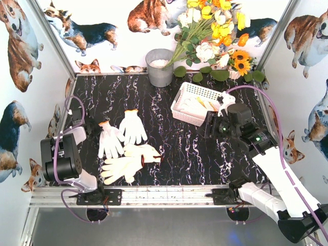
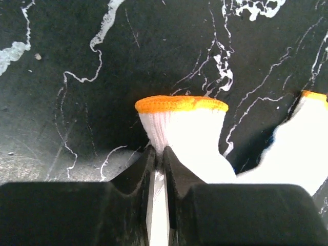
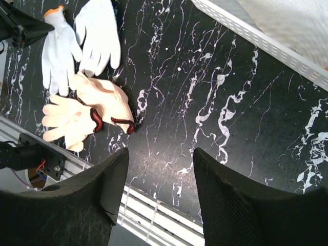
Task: Put the gloves into the storage basket
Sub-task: Pick up the glove from the center of the board.
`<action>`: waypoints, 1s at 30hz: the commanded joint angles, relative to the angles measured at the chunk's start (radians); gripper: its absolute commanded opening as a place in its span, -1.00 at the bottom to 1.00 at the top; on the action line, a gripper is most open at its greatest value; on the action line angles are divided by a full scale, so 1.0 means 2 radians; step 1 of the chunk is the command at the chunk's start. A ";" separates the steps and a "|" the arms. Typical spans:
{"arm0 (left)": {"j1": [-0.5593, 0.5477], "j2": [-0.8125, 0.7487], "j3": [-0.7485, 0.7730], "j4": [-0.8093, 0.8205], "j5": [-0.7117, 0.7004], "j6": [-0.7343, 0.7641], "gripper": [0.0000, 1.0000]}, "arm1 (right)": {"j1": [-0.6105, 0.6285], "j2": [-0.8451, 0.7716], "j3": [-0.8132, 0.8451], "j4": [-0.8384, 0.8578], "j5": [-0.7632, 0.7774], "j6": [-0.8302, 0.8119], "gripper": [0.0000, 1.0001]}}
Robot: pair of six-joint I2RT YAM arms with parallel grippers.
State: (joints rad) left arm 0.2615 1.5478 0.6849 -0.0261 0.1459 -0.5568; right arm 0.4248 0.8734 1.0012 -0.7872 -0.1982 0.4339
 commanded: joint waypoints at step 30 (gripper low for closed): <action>-0.243 -0.184 0.203 -0.121 0.223 0.182 -1.00 | 0.006 -0.007 -0.047 0.151 -0.178 0.062 0.25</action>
State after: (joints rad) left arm -0.1261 1.1809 1.0248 -0.1951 0.5652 -0.2485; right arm 0.4259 0.8490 0.8696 -0.5777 -0.5182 0.5507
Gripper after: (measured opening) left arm 0.009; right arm 0.616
